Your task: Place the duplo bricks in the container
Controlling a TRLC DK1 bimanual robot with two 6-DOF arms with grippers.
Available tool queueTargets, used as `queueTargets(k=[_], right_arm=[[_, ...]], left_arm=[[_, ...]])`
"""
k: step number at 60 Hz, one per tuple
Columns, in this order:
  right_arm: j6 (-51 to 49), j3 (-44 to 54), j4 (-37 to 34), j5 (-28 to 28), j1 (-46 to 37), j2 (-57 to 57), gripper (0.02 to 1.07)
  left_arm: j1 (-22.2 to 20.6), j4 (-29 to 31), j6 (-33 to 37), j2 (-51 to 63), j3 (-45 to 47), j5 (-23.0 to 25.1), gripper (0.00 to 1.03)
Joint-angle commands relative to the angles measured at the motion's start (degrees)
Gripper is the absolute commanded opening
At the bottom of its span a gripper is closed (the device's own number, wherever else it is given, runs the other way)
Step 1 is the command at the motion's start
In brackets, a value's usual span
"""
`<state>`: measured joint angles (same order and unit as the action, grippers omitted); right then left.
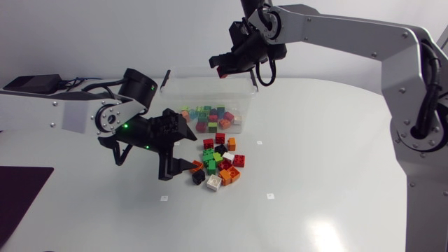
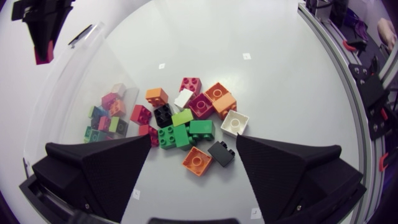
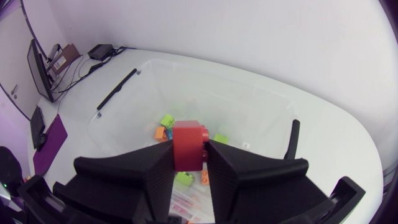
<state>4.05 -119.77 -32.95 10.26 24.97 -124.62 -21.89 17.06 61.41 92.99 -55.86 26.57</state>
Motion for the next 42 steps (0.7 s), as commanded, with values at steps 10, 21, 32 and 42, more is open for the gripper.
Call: queueTargets(k=[10, 21, 32, 42], right_arm=[[1.0, -5.0, -1.0, -0.8, -0.1, -3.7, 0.92], [0.3, 1.3, -0.7, -0.9, -0.3, 1.0, 1.00], [-0.9, 13.2, 2.8, -0.9, -0.3, 9.0, 1.00], [-1.8, 23.2, 5.4, -0.7, -0.3, 16.0, 1.00]], left_arm=[[-0.5, 1.5, 10.5, 4.9, -1.1, -1.5, 0.95], [-2.3, 10.2, 16.8, 8.0, -5.3, -4.4, 0.95], [-4.7, 11.9, 21.1, 10.1, -6.5, -8.6, 0.95], [-5.7, 13.1, 24.7, 11.8, -8.3, -11.1, 0.92]])
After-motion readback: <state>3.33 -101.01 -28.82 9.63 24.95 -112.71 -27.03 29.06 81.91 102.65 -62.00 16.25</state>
